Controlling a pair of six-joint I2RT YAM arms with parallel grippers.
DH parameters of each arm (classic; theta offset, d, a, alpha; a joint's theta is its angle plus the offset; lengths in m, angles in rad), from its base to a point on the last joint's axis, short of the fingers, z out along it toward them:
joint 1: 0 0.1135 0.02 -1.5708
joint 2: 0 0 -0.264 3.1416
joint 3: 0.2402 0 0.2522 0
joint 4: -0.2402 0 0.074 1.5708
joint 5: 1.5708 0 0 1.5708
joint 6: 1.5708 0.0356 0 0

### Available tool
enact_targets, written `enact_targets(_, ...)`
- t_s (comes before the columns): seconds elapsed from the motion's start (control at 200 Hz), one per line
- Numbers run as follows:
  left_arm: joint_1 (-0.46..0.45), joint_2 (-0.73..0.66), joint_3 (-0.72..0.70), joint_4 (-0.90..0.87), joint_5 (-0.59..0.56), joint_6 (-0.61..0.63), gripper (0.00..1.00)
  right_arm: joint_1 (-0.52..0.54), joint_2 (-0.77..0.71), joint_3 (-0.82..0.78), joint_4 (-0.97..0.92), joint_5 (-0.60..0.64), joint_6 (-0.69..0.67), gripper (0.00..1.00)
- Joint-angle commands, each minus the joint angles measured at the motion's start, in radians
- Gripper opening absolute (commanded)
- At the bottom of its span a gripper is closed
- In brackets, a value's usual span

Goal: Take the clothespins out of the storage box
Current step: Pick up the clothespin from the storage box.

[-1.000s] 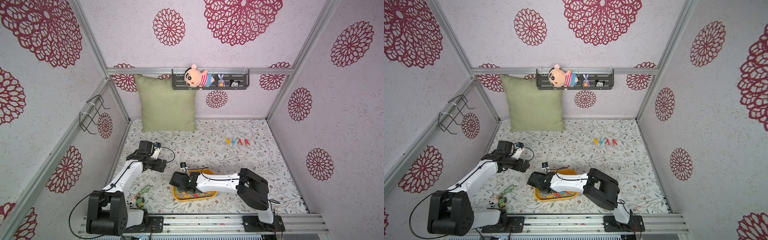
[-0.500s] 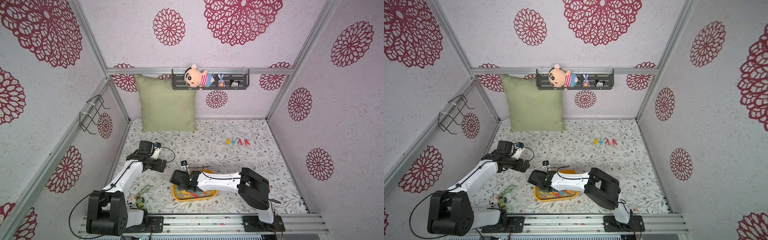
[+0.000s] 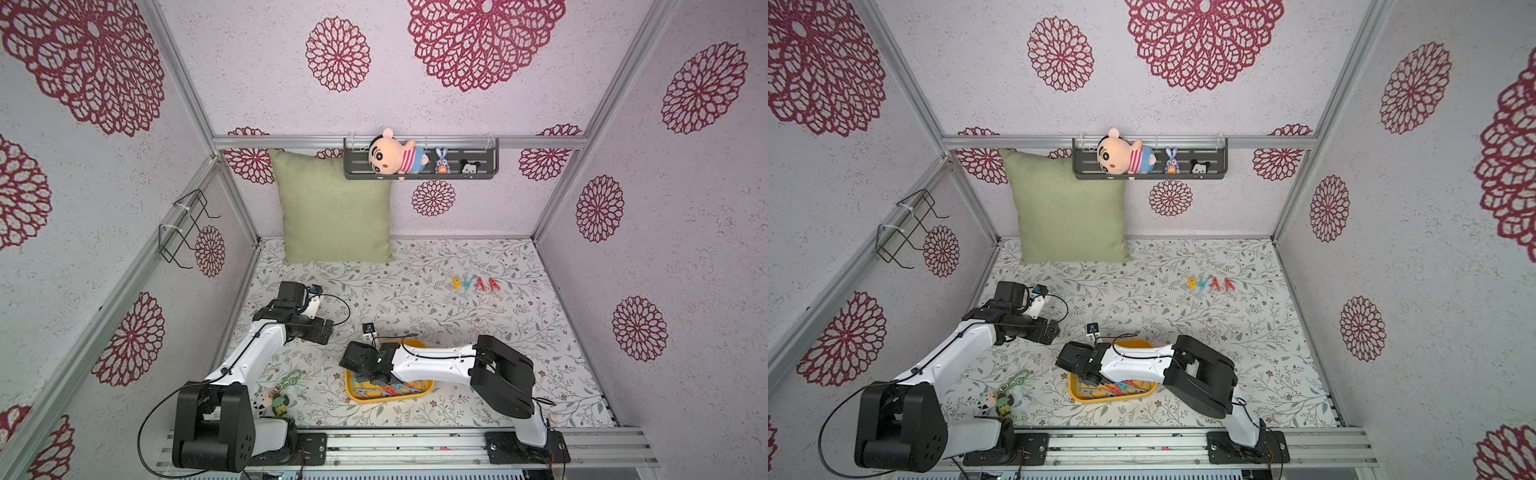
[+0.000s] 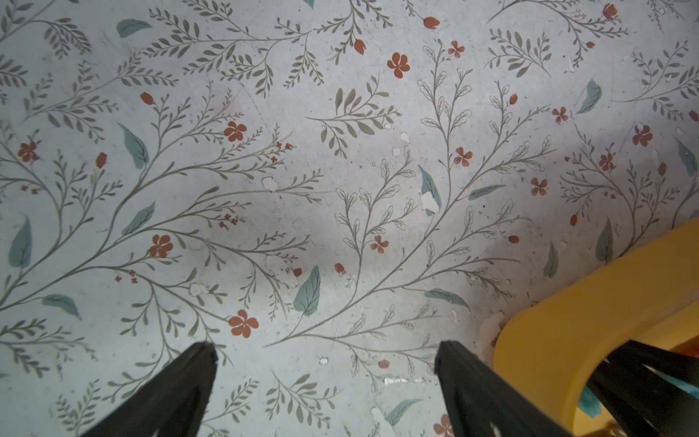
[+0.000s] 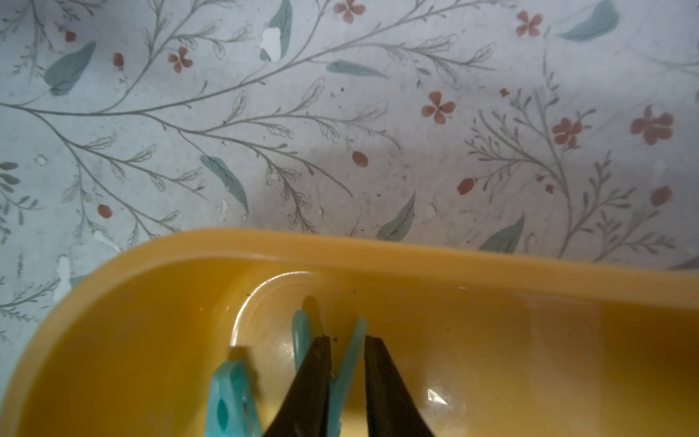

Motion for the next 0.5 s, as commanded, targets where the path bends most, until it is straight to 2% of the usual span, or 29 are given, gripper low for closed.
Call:
enact_targets(0.0,-0.004,-0.023,0.004,0.022,0.01,0.013,0.99,-0.007,-0.001,-0.007,-0.007,0.017,0.028,0.22)
enact_targets(0.285,-0.005,-0.029,0.003,0.022,0.015,0.014,0.99,-0.006,0.018,-0.025,0.011,0.002,0.032,0.21)
enact_targets(0.495,-0.005,-0.033,0.001,0.022,0.014,0.015,0.99,-0.008,0.015,-0.024,0.013,0.003,0.028,0.12)
